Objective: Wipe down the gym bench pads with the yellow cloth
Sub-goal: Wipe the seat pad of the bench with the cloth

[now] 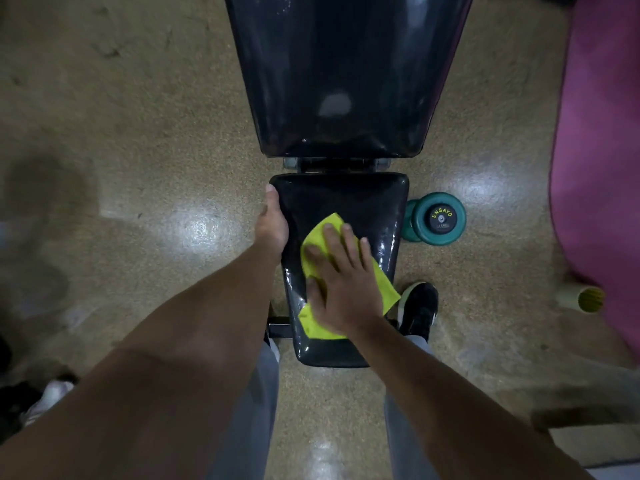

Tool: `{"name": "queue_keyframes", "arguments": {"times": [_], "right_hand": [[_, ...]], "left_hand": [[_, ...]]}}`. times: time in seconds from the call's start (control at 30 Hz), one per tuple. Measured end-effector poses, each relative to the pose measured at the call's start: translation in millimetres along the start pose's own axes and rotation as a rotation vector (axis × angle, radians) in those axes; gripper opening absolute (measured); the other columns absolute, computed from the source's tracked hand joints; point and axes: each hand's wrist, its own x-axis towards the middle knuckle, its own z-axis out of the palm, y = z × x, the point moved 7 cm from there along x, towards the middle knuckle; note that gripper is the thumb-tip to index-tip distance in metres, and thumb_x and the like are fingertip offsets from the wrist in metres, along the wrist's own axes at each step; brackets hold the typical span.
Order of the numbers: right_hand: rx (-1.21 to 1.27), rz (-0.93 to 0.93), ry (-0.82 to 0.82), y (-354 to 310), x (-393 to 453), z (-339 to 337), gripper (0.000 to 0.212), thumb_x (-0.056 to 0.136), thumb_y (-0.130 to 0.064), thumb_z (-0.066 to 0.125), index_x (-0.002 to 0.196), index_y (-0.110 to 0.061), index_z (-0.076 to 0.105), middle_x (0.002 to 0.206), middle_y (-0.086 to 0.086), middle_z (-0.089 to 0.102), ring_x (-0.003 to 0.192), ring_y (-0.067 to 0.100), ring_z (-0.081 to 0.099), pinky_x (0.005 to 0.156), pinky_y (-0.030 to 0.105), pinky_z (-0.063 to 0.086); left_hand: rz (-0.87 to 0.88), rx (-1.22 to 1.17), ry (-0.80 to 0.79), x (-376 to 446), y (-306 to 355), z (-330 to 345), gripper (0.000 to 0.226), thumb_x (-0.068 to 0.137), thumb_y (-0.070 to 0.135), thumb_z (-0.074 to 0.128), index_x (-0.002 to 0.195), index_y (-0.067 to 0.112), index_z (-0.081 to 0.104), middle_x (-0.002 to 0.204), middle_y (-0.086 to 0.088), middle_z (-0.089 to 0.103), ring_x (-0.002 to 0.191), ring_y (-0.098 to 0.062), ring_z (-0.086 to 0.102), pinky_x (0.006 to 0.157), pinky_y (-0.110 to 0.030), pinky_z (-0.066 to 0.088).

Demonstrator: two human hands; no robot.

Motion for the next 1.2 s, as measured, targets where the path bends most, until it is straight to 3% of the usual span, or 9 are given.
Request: {"name": "queue_keyframes", "arguments": {"times": [0.13, 0.23, 0.33, 0.53, 0.63, 0.83, 1.0, 1.13, 1.2], "right_hand": [[-0.022, 0.119, -0.023, -6, 23, 0, 0.06, 0.097, -0.047, 0.038, 0.152, -0.024, 0.042, 0.172, 0.013, 0.015, 0.16, 0.041, 0.002, 0.128, 0.062, 0.005], [-0.063, -0.016, -0.068, -31, 4, 9, 0.058, 0.098, -0.045, 0.04, 0.151, -0.022, 0.044, 0.172, 0.013, 0.018, 0.159, 0.041, 0.005, 0.128, 0.061, 0.006], [-0.041, -0.099, -0.057, -31, -24, 13, 0.054, 0.099, -0.041, 0.046, 0.148, -0.021, 0.049, 0.171, 0.012, 0.022, 0.16, 0.039, 0.009, 0.128, 0.061, 0.011], [-0.015, 0.126, -0.029, -28, -14, 12, 0.056, 0.096, -0.042, 0.045, 0.148, -0.022, 0.048, 0.171, 0.013, 0.022, 0.159, 0.04, 0.008, 0.128, 0.06, 0.007], [-0.038, -0.018, -0.064, -50, -33, 21, 0.055, 0.095, -0.038, 0.049, 0.148, -0.021, 0.049, 0.17, 0.014, 0.023, 0.159, 0.041, 0.011, 0.126, 0.063, 0.014], [-0.043, -0.098, 0.006, -20, -65, 14, 0.051, 0.096, -0.042, 0.054, 0.144, -0.024, 0.055, 0.168, 0.01, 0.03, 0.158, 0.038, 0.018, 0.126, 0.062, 0.02], [-0.012, 0.091, 0.035, -13, -50, 9, 0.056, 0.095, -0.043, 0.051, 0.147, -0.022, 0.052, 0.17, 0.012, 0.024, 0.158, 0.041, 0.015, 0.127, 0.061, 0.014], [-0.017, -0.036, 0.035, -18, -68, 13, 0.054, 0.096, -0.043, 0.05, 0.146, -0.023, 0.053, 0.169, 0.012, 0.027, 0.159, 0.038, 0.014, 0.124, 0.065, 0.021], [0.028, -0.013, 0.089, -1, -78, 11, 0.055, 0.095, -0.043, 0.05, 0.147, -0.025, 0.054, 0.17, 0.011, 0.027, 0.159, 0.038, 0.014, 0.124, 0.065, 0.02]], "left_hand": [[-0.024, 0.008, 0.011, -5, 0, 0, 0.144, 0.027, 0.116, 0.039, 0.132, 0.023, 0.072, 0.128, -0.005, 0.075, 0.123, -0.03, 0.066, 0.117, -0.049, 0.044], [-0.014, -0.01, 0.013, -9, 3, 1, 0.128, 0.044, 0.111, 0.04, 0.13, 0.022, 0.073, 0.123, -0.005, 0.077, 0.119, -0.029, 0.068, 0.116, -0.049, 0.045], [-0.049, 0.004, 0.019, 0, -5, -2, 0.141, 0.03, 0.118, 0.037, 0.13, 0.025, 0.072, 0.126, -0.005, 0.075, 0.121, -0.031, 0.067, 0.116, -0.05, 0.045], [-0.013, 0.038, 0.047, -32, 13, 1, 0.124, 0.051, 0.106, 0.031, 0.135, 0.024, 0.069, 0.13, -0.006, 0.072, 0.123, -0.03, 0.065, 0.116, -0.048, 0.045], [0.019, 0.032, 0.048, -33, 16, 1, 0.125, 0.051, 0.105, 0.032, 0.138, 0.021, 0.068, 0.132, -0.006, 0.072, 0.125, -0.029, 0.064, 0.118, -0.047, 0.044], [0.025, 0.033, 0.067, -25, 11, -2, 0.149, 0.027, 0.117, 0.032, 0.14, 0.026, 0.066, 0.138, -0.004, 0.069, 0.131, -0.03, 0.061, 0.119, -0.049, 0.042], [0.031, 0.033, 0.08, -41, 19, 0, 0.121, 0.051, 0.104, 0.034, 0.136, 0.024, 0.069, 0.133, -0.004, 0.071, 0.126, -0.029, 0.064, 0.118, -0.048, 0.045], [0.03, 0.072, 0.088, -46, 23, 1, 0.12, 0.054, 0.104, 0.031, 0.136, 0.024, 0.068, 0.134, -0.006, 0.07, 0.127, -0.031, 0.063, 0.118, -0.05, 0.045], [0.034, 0.092, 0.096, -51, 26, 1, 0.108, 0.069, 0.101, 0.031, 0.135, 0.023, 0.067, 0.134, -0.006, 0.069, 0.127, -0.032, 0.063, 0.117, -0.05, 0.045]]}}
